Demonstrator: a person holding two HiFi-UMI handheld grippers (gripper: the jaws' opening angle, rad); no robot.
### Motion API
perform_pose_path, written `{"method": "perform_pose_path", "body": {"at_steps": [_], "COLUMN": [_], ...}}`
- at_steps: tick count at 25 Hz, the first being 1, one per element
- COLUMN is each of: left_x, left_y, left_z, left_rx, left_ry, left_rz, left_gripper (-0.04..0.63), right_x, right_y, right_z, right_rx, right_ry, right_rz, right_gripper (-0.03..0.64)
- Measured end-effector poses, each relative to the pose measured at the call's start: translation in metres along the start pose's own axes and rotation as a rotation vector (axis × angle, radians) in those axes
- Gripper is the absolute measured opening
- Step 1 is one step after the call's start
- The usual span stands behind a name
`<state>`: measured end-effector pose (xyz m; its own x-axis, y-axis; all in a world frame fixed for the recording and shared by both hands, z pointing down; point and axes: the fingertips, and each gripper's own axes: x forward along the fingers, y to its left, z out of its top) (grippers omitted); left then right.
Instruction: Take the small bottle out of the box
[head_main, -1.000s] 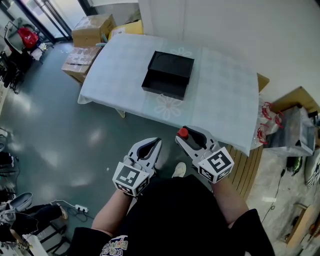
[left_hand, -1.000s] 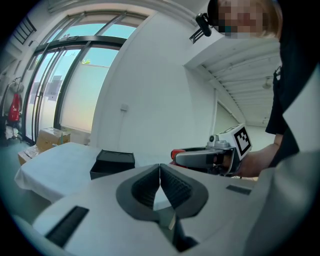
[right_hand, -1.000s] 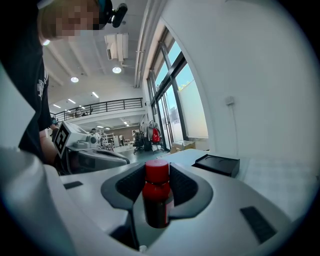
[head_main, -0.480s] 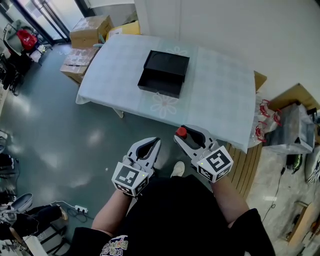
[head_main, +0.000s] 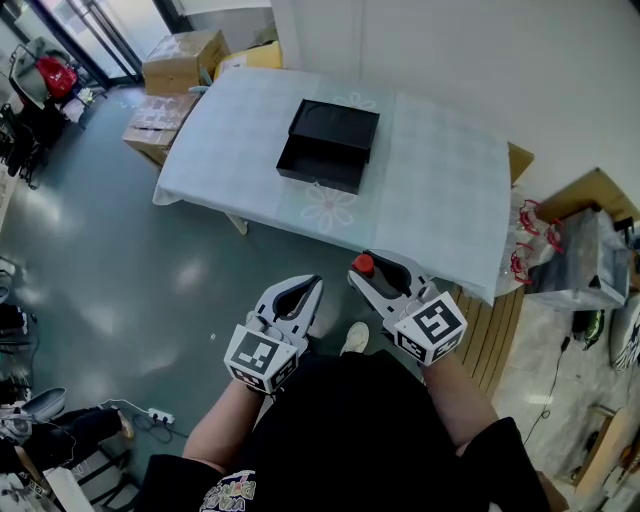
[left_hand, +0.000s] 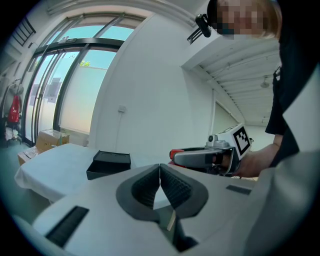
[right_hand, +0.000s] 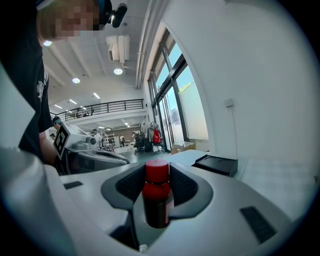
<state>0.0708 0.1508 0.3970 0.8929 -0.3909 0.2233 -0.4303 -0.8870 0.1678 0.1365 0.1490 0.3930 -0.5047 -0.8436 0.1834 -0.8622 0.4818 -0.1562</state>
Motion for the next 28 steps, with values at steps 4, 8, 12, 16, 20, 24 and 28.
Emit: {"method": "perform_pose_path", "body": {"at_steps": [4,8,12,16,20,24,28], "left_x": [-0.0019,-0.0005,-0.0005,-0.0011,-0.0017,-0.0027,-0.0038], "left_y": [-0.0007,-0.0004,-0.0011,0.0001,0.0017,0.001,0.0017], "left_z": [-0.0004,0.0019,0.0031,0.0015,0.0011,-0.0002,-0.0013], "left_rx": [0.003,0.0,0.001,0.017,-0.002,-0.002,0.003], "left_ry": [-0.002,0.0,0.002,0.005,0.008,0.008,0.006], "left_rz": [-0.002,0.0,0.0,-0.005,0.008,0.01,0.009], "left_gripper": [0.029,0.029,0.029,0.029,0.029,0.029,0.029], "right_x": [-0.0001,-0.0004,-0.0009,0.0013,0.0026,0.0025,0.0043], "right_y": [0.0018,0.0001,-0.0004,-0.0008,0.0,0.0002,0.0011], "right_z": [-0.0003,0.0018,0.0011,0.0007,-0.0005,-0.0007,-0.0011], "right_rx": [-0.002,-0.001,0.002,0.006,0.011,0.014,0.012], "right_ry": [-0.001,-0.002,-0.002,-0.004,-0.003,0.0,0.0], "right_rz": [-0.002,-0.005,-0.008,-0.006,0.0,0.003,0.007], "right_gripper": [0.164,0.164,0.164,0.164,0.164,0.164,0.164]}}
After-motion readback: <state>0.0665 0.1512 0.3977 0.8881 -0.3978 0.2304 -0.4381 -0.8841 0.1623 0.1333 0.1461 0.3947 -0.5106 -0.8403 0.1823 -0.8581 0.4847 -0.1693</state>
